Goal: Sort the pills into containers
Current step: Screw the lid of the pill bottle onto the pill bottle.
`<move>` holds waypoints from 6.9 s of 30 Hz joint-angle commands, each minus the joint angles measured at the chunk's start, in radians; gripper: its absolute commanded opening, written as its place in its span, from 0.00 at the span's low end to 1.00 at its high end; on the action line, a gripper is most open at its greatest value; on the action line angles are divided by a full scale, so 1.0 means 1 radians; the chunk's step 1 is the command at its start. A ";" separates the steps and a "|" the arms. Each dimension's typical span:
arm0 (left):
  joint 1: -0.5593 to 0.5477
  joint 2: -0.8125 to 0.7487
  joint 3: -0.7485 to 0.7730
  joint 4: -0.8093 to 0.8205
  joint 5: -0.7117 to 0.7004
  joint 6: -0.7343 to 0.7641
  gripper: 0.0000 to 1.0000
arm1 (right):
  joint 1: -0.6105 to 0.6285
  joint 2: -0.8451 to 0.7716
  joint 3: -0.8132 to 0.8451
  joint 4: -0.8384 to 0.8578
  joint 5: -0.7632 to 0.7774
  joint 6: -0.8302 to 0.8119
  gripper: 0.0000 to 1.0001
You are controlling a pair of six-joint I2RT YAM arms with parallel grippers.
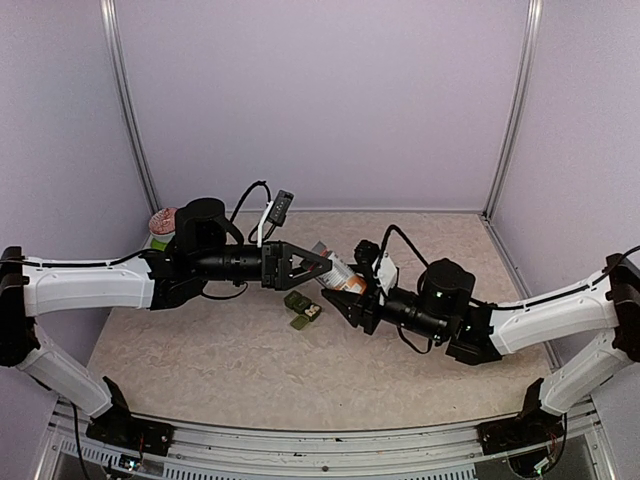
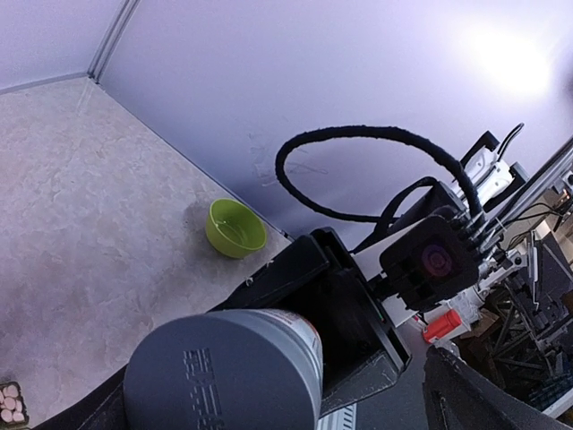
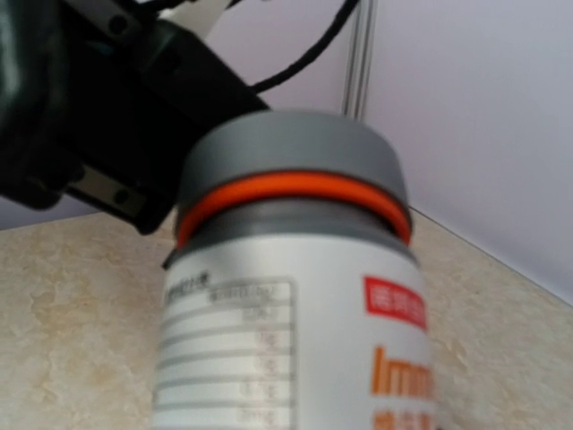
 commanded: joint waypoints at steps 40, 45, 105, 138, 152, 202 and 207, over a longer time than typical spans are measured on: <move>0.048 -0.060 0.021 -0.211 0.050 0.004 0.97 | 0.035 -0.082 -0.020 -0.086 0.013 -0.230 0.16; 0.059 -0.045 0.025 -0.188 0.099 -0.012 0.90 | 0.036 -0.082 -0.023 -0.090 0.024 -0.242 0.16; 0.066 -0.122 0.062 -0.315 0.093 0.223 0.99 | -0.076 -0.199 -0.003 -0.210 -0.276 0.133 0.16; -0.003 -0.034 0.040 -0.052 0.029 -0.009 0.99 | 0.007 0.015 0.131 -0.235 -0.047 0.022 0.15; -0.012 -0.045 0.034 -0.033 0.015 0.000 0.99 | 0.055 0.117 0.171 -0.232 -0.075 0.028 0.14; 0.022 -0.077 0.011 -0.065 -0.084 -0.069 0.99 | 0.101 0.129 0.176 -0.248 0.075 -0.077 0.10; 0.022 -0.086 0.012 -0.089 -0.099 -0.081 0.99 | 0.103 0.117 0.163 -0.234 0.144 -0.097 0.10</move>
